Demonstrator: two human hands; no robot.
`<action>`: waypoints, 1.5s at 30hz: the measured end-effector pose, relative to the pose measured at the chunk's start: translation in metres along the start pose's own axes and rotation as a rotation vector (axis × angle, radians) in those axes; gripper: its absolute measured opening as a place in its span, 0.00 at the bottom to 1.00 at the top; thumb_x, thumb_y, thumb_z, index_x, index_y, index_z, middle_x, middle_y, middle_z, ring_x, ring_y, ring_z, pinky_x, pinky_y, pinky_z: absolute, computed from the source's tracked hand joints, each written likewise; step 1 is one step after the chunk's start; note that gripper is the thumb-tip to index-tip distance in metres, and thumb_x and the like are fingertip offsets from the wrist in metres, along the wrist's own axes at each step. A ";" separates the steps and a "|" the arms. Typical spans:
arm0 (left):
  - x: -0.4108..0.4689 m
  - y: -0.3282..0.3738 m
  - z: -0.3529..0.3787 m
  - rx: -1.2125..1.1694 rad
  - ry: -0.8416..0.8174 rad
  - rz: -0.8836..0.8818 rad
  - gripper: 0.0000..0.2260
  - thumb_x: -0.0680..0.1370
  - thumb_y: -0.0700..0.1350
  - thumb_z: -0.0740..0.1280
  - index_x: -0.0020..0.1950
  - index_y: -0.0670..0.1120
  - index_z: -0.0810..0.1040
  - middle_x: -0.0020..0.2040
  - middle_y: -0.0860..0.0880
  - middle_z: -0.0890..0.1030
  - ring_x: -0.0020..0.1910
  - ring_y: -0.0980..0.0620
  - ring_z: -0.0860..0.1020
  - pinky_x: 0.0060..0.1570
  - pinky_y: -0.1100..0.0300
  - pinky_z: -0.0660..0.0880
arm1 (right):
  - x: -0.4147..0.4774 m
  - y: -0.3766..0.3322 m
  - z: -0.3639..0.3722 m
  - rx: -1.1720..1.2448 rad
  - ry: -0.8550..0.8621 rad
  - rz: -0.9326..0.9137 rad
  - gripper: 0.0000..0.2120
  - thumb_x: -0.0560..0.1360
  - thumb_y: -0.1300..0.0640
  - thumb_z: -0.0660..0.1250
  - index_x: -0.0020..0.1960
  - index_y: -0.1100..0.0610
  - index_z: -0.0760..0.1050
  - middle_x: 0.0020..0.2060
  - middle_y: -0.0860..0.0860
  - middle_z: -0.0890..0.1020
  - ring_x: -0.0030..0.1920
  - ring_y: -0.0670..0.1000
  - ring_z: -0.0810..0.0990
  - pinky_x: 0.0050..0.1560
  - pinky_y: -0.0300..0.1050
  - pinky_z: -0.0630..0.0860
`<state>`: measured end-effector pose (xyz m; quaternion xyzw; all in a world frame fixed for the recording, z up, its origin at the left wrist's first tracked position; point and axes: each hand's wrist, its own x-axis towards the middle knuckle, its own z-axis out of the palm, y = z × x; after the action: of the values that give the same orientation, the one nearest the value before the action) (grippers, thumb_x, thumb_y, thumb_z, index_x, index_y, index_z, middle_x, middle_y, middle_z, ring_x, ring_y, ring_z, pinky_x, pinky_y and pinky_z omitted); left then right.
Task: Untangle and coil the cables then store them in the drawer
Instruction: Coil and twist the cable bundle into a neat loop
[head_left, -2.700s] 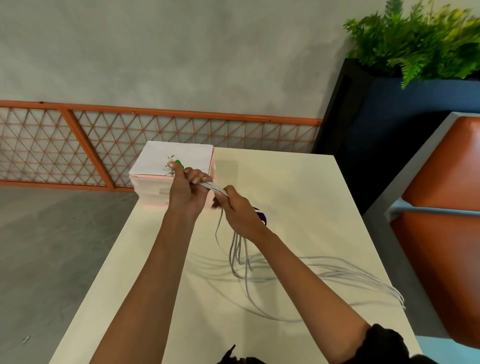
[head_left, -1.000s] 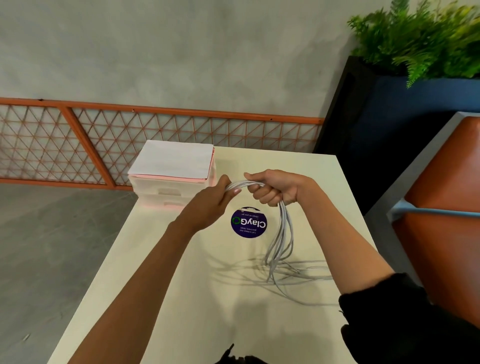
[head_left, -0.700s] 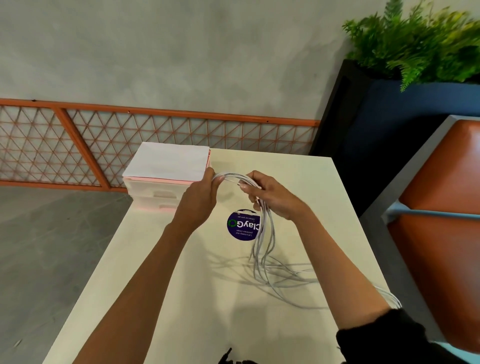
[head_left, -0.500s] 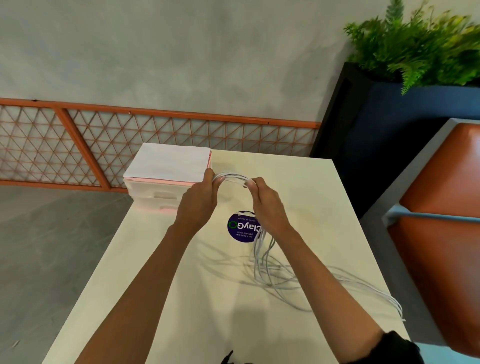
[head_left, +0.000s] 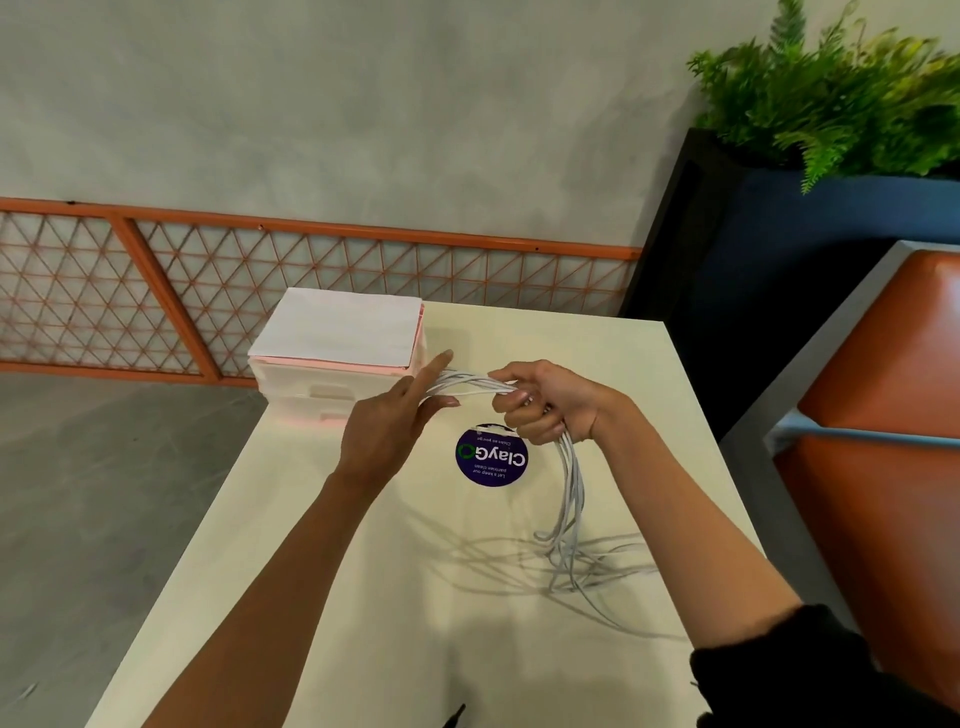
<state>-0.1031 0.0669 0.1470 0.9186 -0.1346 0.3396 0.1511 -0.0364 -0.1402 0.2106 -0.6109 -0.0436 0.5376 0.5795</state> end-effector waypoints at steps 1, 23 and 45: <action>0.000 -0.001 0.001 0.018 0.019 0.017 0.21 0.82 0.59 0.47 0.68 0.50 0.67 0.38 0.44 0.83 0.23 0.47 0.75 0.22 0.61 0.72 | 0.000 0.000 -0.001 0.013 -0.047 0.027 0.23 0.80 0.46 0.51 0.27 0.52 0.59 0.18 0.45 0.59 0.17 0.42 0.52 0.17 0.33 0.48; 0.013 0.010 -0.003 0.131 0.179 -0.130 0.14 0.84 0.55 0.49 0.57 0.49 0.70 0.28 0.48 0.75 0.20 0.48 0.70 0.21 0.64 0.63 | 0.011 0.049 0.022 -0.598 0.772 -0.654 0.16 0.82 0.50 0.53 0.47 0.59 0.73 0.30 0.42 0.71 0.29 0.42 0.70 0.35 0.41 0.68; 0.009 0.044 -0.016 -0.816 -0.278 -0.390 0.08 0.84 0.49 0.50 0.49 0.49 0.64 0.38 0.51 0.67 0.31 0.58 0.67 0.33 0.66 0.68 | -0.038 -0.012 -0.010 -0.061 0.369 -0.292 0.23 0.81 0.47 0.53 0.29 0.51 0.59 0.22 0.45 0.57 0.21 0.43 0.52 0.21 0.36 0.48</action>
<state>-0.1209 0.0311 0.1732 0.8289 -0.1012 0.0978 0.5413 -0.0384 -0.1692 0.2402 -0.7031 -0.0412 0.3258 0.6308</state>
